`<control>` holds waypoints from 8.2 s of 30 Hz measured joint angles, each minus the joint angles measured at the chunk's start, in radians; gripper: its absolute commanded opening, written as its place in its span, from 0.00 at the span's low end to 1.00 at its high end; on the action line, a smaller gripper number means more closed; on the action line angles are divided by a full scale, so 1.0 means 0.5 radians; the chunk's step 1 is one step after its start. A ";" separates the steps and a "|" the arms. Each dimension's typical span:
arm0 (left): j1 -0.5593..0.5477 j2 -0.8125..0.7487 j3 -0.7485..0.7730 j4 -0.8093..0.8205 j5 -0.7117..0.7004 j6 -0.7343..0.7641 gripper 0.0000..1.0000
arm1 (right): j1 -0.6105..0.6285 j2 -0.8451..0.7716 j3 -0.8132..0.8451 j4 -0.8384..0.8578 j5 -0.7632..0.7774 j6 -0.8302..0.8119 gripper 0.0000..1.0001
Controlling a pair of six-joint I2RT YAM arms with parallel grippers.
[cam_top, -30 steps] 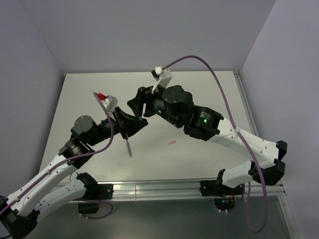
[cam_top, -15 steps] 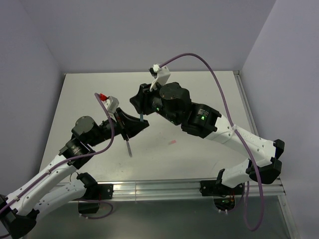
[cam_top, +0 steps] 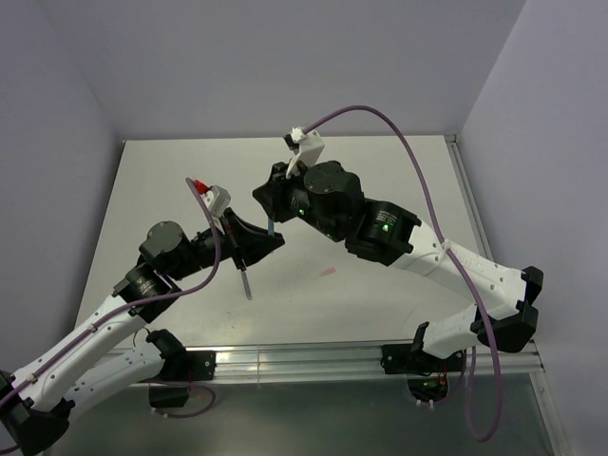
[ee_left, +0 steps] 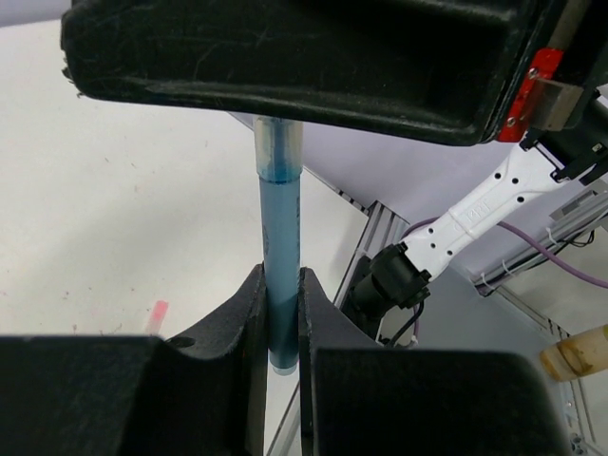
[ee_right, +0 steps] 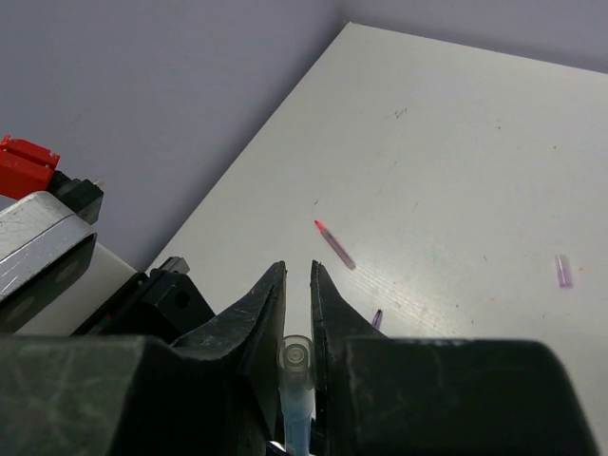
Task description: Insert the pens into the pen caps
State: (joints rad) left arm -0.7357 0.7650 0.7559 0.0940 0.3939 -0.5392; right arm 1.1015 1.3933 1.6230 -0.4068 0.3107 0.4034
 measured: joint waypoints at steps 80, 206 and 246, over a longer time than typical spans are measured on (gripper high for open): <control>-0.085 0.184 0.391 -0.729 -0.185 0.309 0.00 | 0.080 -0.234 -0.589 0.500 0.320 0.329 0.00; -0.007 1.321 -0.006 -1.042 -1.695 -1.200 0.00 | -1.131 -0.483 -1.491 0.252 -1.060 0.133 0.44; -0.078 0.440 0.066 -0.186 -1.043 -1.070 0.00 | -0.706 -0.413 -1.633 1.015 -1.651 0.543 0.54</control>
State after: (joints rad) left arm -0.7746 0.9852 0.7887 0.0010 -0.1276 -1.0744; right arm 0.7486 1.1870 0.8066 0.1005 -0.5148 0.6750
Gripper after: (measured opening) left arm 0.037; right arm 0.555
